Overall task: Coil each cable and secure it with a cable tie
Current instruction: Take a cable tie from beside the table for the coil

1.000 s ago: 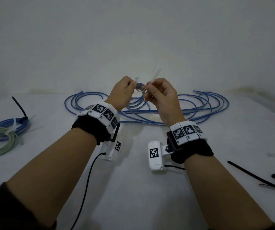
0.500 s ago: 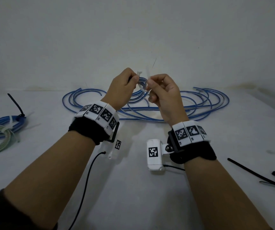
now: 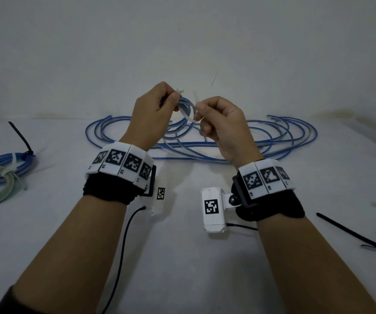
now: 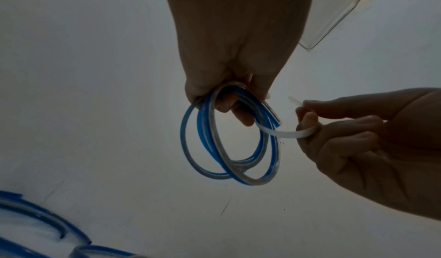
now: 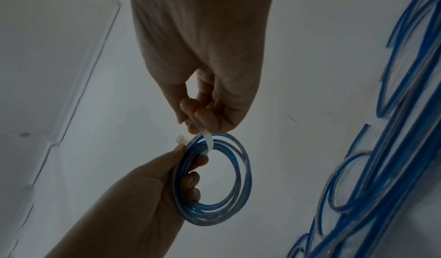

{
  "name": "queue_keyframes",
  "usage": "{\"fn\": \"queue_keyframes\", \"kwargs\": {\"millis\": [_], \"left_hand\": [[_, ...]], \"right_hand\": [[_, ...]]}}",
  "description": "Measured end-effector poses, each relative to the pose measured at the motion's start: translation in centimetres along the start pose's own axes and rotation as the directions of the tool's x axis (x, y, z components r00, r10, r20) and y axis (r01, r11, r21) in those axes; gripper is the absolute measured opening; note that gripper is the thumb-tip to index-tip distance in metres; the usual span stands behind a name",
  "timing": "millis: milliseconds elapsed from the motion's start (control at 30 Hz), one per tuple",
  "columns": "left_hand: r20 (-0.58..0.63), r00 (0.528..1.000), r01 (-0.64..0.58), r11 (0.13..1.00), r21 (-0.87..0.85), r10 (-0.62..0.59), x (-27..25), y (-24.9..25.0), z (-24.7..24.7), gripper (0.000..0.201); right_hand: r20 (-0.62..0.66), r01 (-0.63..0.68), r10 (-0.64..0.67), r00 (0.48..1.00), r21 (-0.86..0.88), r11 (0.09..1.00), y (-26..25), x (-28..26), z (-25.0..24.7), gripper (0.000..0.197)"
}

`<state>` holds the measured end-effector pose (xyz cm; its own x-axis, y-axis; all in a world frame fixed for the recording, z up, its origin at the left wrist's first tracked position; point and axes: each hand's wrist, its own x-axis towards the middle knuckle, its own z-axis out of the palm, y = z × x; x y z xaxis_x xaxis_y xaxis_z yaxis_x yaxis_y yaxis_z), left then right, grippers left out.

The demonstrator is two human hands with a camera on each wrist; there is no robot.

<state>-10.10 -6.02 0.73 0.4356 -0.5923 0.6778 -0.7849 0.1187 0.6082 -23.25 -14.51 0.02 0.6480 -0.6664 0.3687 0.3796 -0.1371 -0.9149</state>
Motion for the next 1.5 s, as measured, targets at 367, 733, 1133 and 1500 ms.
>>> {"fn": "queue_keyframes", "kwargs": {"millis": [367, 733, 1133, 1500], "left_hand": [[0.009, 1.0, 0.019, 0.998, -0.067, -0.018, -0.9, -1.0, -0.4, 0.014], [-0.002, 1.0, 0.008, 0.991, -0.131, -0.008, -1.5, -0.5, -0.1, 0.008], [0.038, 0.982, -0.189, 0.974, 0.128, 0.186, -1.7, -0.1, 0.1, 0.01], [0.099, 0.962, -0.272, 0.936, 0.224, 0.256, -1.4, 0.6, -0.7, 0.01]], "right_hand": [[0.032, -0.038, 0.039, 0.999, -0.007, 0.999, 0.9, -0.2, 1.1, 0.019], [0.022, -0.081, 0.081, 0.996, 0.0, 0.997, 1.1, -0.1, 0.8, 0.019], [-0.006, -0.099, 0.099, 0.995, 0.017, 0.995, 0.9, -0.1, 0.8, 0.018], [0.02, -0.098, 0.097, 0.995, 0.023, 0.995, -0.2, -0.3, 0.9, 0.006]]}}
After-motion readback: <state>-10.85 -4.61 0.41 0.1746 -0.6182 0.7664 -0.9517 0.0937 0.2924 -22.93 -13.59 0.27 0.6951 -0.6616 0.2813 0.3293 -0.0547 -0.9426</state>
